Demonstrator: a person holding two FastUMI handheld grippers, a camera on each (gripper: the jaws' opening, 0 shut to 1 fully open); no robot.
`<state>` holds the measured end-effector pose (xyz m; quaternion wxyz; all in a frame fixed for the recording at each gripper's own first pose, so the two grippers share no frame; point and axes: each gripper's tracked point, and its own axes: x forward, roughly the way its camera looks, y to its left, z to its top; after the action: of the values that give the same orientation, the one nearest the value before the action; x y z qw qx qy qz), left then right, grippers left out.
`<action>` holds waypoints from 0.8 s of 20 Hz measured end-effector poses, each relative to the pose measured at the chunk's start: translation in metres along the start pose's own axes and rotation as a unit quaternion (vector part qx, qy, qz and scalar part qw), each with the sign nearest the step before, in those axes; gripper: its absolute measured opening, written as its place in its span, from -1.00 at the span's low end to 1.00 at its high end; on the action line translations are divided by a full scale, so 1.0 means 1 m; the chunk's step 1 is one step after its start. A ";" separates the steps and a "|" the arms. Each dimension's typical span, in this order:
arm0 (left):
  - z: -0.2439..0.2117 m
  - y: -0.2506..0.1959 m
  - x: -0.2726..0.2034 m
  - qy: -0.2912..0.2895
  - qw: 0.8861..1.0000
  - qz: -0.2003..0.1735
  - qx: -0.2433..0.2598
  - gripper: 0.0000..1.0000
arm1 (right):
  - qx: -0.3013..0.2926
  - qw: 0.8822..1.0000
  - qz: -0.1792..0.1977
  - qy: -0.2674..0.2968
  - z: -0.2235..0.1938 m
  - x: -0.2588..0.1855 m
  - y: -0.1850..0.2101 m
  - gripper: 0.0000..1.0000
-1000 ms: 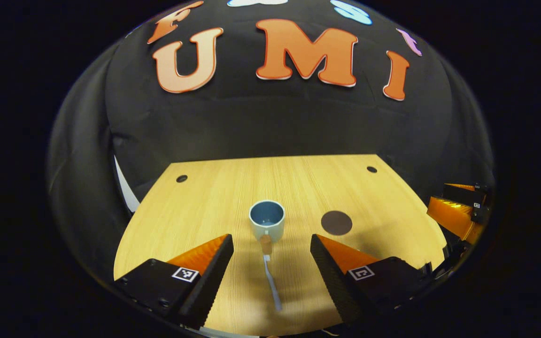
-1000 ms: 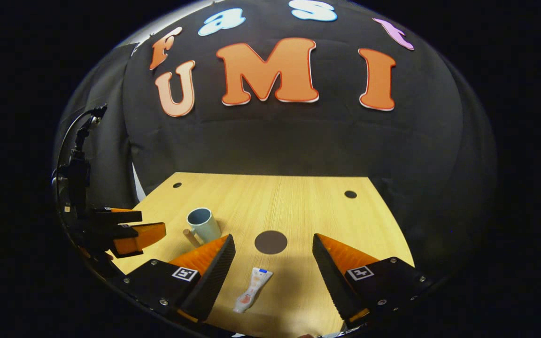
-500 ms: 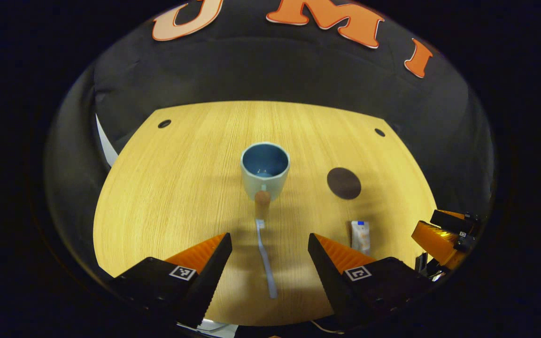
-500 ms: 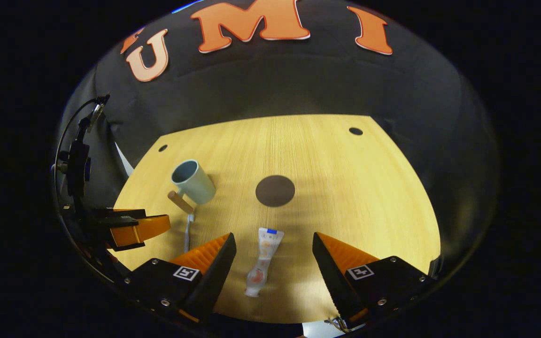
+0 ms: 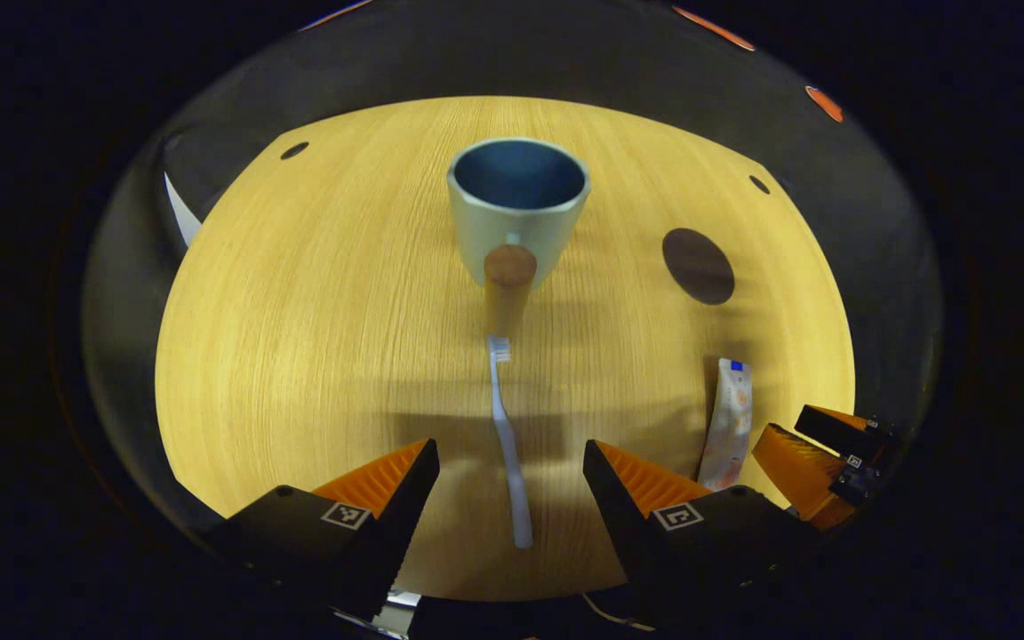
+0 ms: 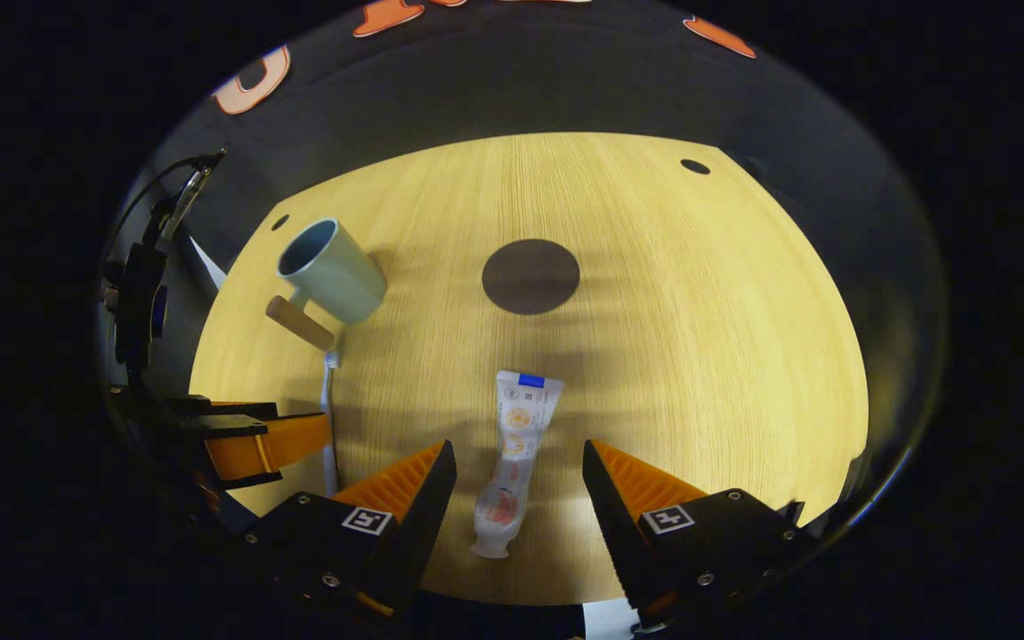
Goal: Put the toothbrush and toothpaste on the desktop into the cup, then pick up the cup and place it on the coaster on the desktop.
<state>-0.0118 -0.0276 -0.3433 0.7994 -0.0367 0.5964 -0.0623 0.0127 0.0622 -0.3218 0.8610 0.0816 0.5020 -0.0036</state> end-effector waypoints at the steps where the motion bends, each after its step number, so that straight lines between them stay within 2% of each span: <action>1: -0.003 -0.001 0.003 0.011 1.000 0.000 -0.006 0.96 | -0.001 1.000 -0.006 0.009 -0.003 0.004 -0.001 0.71; 5: -0.017 -0.005 0.019 0.064 0.996 -0.009 -0.056 0.94 | 0.020 0.998 -0.010 0.051 -0.014 0.015 0.000 0.54; 10: -0.002 0.008 0.035 0.064 0.997 0.014 -0.039 0.84 | 0.019 0.997 -0.022 0.078 -0.020 0.025 -0.006 0.09; 13: 0.011 0.010 0.049 0.075 0.997 0.018 -0.032 0.62 | 0.038 0.995 -0.009 0.089 -0.024 0.029 0.002 -0.18; 14: 0.016 0.012 0.054 0.076 0.996 0.021 -0.030 0.55 | 0.047 0.995 -0.006 0.093 -0.025 0.031 0.002 -0.35; 16: 0.030 0.015 0.064 0.080 0.996 0.020 -0.026 0.36 | 0.050 0.994 -0.003 0.092 -0.022 0.028 0.000 -0.49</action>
<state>0.0354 -0.0219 -0.3977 0.7489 -0.0406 0.6605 -0.0338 0.0072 0.0673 -0.3568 0.8060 0.1231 0.5785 -0.0236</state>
